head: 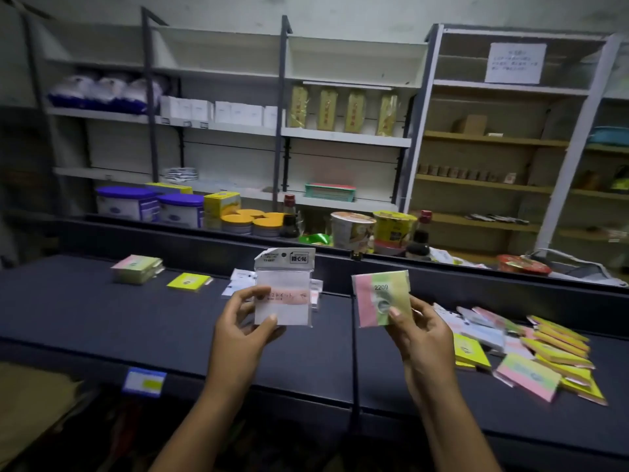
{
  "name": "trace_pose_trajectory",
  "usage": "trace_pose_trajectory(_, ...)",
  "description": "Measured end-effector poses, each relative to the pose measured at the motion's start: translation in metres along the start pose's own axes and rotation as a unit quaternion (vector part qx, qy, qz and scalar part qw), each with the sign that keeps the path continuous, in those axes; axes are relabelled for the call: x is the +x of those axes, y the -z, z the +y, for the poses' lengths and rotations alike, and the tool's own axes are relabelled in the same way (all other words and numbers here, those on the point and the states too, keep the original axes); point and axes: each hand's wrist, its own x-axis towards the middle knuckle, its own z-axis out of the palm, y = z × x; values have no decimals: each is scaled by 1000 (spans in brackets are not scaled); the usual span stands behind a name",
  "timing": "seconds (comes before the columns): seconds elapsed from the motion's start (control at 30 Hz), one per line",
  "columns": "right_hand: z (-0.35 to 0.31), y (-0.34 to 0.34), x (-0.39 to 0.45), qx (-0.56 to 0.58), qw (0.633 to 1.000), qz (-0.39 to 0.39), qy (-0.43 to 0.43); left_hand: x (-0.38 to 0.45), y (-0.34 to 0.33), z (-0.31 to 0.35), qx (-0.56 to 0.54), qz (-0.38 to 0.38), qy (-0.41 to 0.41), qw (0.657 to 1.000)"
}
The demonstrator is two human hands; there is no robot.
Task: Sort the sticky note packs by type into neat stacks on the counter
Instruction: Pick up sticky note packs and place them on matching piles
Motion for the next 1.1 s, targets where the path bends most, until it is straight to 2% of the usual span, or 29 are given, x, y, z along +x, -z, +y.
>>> trace_pose_trajectory(0.3, 15, -45, 5, -55, 998, -7, 9, 19, 52, 11, 81, 12, -12, 997)
trace_pose_trajectory(0.57, 35, -59, 67, -95, 995, -20, 13, 80, 36, -29, 133, -3, -29, 991)
trace_pose_trajectory(0.7, 45, -63, 107, -92, 996, -13, 9, 119, 16, -59, 178, -41, -9, 983)
trace_pose_trajectory(0.87, 51, -65, 148, -110, 994, -22, 12, 159, -12, -100, 259, -106, 22, 960)
trace_pose_trajectory(1.1, 58, -69, 178, -124, 992, -37, 6, 184, -24, -137, 371, -153, 84, 912)
